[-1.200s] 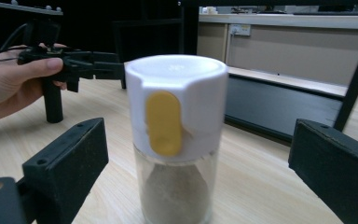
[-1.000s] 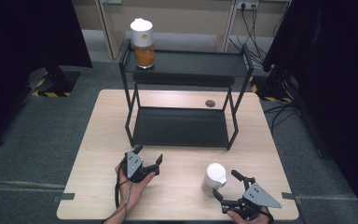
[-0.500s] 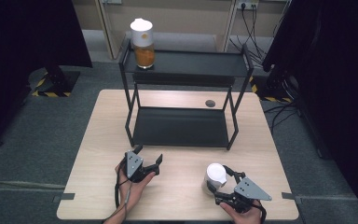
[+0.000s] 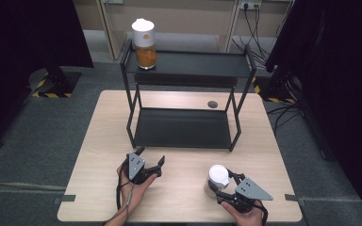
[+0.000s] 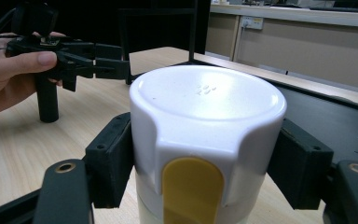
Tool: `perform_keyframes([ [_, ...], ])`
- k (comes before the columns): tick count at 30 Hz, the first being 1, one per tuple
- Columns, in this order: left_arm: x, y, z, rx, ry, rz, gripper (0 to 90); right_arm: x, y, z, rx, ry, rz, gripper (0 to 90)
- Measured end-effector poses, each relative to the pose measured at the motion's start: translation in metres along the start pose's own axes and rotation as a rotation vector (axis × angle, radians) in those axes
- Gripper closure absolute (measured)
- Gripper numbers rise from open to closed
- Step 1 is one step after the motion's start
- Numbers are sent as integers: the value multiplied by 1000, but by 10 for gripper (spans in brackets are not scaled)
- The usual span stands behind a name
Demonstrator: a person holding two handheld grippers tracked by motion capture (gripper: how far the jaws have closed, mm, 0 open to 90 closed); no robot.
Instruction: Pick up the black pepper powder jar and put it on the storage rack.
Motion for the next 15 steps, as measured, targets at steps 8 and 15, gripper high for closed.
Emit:
perform_keyframes([
  [8, 0, 0, 0, -1, -1, -1, 115, -1, -3, 5, 22, 11, -26, 307],
  [15, 0, 0, 0, 0, 0, -1, 115, 2, -6, 17, 64, 0, -76, 307],
])
Point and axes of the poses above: each handheld gripper's, and its own axes: y roughly forward along the jaws, z roughly out of its top, x roughly to its right, the point moved 6 cm from there along y, roughly forward along the jaws, and after that the axes turned 11 degrees about -y, right-handed, at the moved point
